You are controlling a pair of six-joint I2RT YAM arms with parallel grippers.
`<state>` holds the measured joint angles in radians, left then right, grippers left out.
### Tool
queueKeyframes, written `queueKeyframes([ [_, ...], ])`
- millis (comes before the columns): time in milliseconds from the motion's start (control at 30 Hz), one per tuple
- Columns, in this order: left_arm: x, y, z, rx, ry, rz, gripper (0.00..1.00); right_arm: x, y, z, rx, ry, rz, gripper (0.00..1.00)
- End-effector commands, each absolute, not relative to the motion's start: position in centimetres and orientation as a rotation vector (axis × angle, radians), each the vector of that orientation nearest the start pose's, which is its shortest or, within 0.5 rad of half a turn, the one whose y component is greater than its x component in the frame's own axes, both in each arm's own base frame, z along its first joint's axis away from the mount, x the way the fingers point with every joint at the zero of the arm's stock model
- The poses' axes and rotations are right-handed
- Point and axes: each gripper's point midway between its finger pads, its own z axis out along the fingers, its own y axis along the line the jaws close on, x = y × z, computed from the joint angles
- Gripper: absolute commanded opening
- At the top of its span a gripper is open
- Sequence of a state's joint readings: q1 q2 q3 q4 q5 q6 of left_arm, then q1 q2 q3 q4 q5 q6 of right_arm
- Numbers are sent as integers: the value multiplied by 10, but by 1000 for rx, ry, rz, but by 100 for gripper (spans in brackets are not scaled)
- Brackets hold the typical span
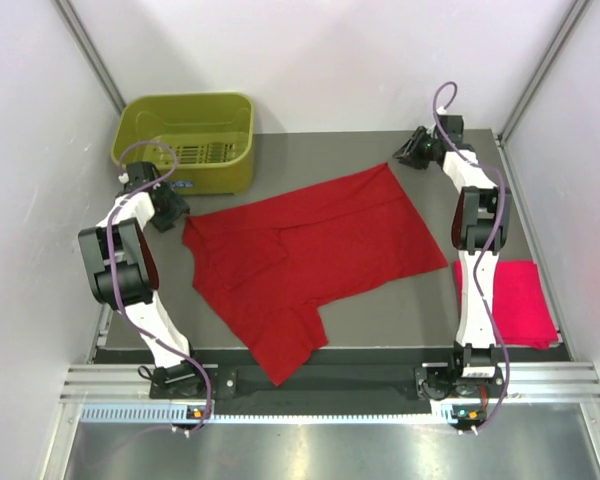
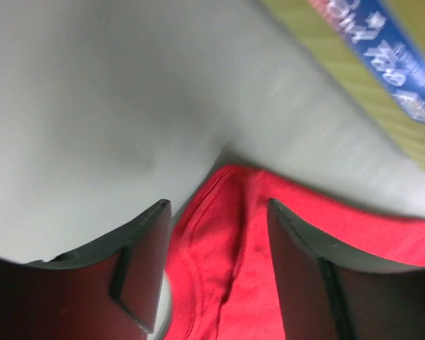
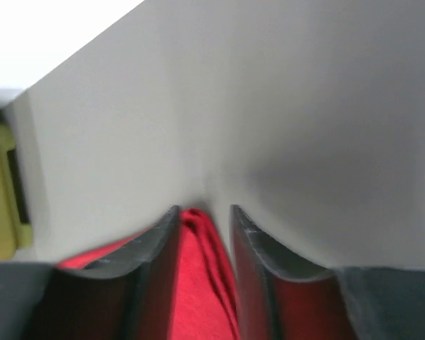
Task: Fold and stack the t-shirts
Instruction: Fold the tshirt
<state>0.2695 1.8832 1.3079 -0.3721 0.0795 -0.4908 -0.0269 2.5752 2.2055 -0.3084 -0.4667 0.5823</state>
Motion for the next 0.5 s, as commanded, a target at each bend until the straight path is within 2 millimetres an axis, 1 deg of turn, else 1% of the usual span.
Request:
queueKeyframes([
  [0,426,91,92,-934,2334,-131,63,644,45,105,433,2221,672,40],
  [33,414,89,88,-955,2355,-122,64,640,36,107,448,2237,615,42],
  [67,405,87,102,-969,2329,-117,64,626,30,114,440,2281,571,46],
  [100,397,84,107,-978,2324,-120,65,619,25,119,447,2295,533,48],
  [133,380,78,101,-1003,2354,-121,65,611,14,137,467,2284,465,50],
  [167,373,74,118,-1013,2312,-136,65,598,11,130,483,2322,438,52],
  [200,364,68,120,-1017,2316,-142,65,587,8,131,487,2345,414,53],
  [233,348,53,114,-1009,2365,-150,65,578,5,150,485,2328,392,53],
  [267,341,42,126,-991,2346,-173,65,562,6,137,508,2374,382,54],
  [300,334,26,126,-944,2376,-155,65,553,8,137,510,2386,388,54],
  [333,319,12,119,-924,2428,-145,65,544,9,154,502,2368,390,54],
  [367,311,1,124,-923,2425,-145,65,528,11,141,513,2410,387,55],
  [400,302,-27,123,-843,2470,-159,65,520,14,141,505,2422,391,55],
  [433,290,-37,117,-838,2499,-158,65,510,20,154,480,2413,407,56],
  [467,278,-48,118,-879,2506,-186,65,497,24,145,472,2449,410,57],
])
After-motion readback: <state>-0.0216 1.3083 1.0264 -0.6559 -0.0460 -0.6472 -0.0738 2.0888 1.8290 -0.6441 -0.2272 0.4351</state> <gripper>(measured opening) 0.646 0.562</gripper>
